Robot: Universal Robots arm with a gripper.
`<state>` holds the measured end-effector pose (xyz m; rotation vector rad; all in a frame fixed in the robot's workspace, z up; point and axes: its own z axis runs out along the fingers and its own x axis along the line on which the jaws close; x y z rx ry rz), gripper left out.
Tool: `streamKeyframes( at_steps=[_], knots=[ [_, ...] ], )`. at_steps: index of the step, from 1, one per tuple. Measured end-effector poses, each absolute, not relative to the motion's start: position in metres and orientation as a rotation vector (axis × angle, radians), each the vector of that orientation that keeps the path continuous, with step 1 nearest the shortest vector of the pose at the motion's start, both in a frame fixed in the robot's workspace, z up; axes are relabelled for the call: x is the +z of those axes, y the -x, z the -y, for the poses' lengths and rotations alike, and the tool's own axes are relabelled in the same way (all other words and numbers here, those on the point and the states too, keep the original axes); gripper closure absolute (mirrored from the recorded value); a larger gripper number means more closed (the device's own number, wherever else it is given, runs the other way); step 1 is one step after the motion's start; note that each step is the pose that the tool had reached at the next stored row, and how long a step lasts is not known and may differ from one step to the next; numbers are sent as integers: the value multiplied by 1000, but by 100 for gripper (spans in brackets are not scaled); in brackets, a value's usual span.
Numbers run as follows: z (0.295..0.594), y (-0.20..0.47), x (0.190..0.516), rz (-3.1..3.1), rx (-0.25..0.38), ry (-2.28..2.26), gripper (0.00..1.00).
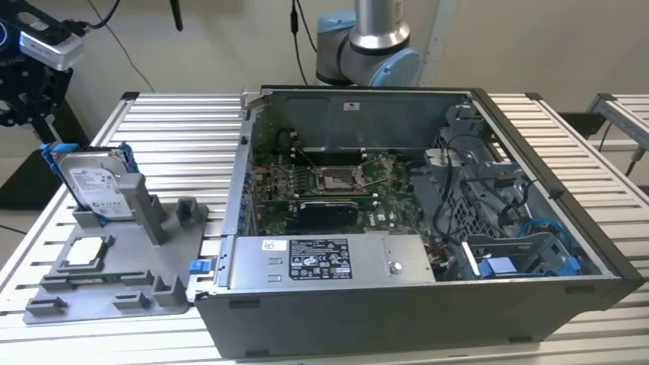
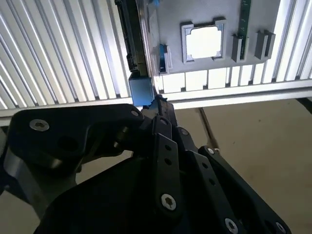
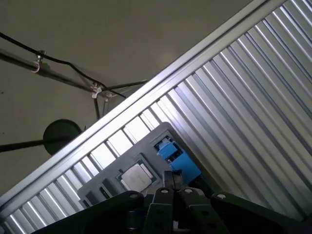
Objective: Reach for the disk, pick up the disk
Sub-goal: 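Pick up the disk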
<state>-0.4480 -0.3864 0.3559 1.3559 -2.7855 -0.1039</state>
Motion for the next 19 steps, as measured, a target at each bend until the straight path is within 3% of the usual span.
streamKeyframes(
  at_steps=[19],
  knots=[
    [386,448,356,2605,-92,-1670,100]
  ],
)
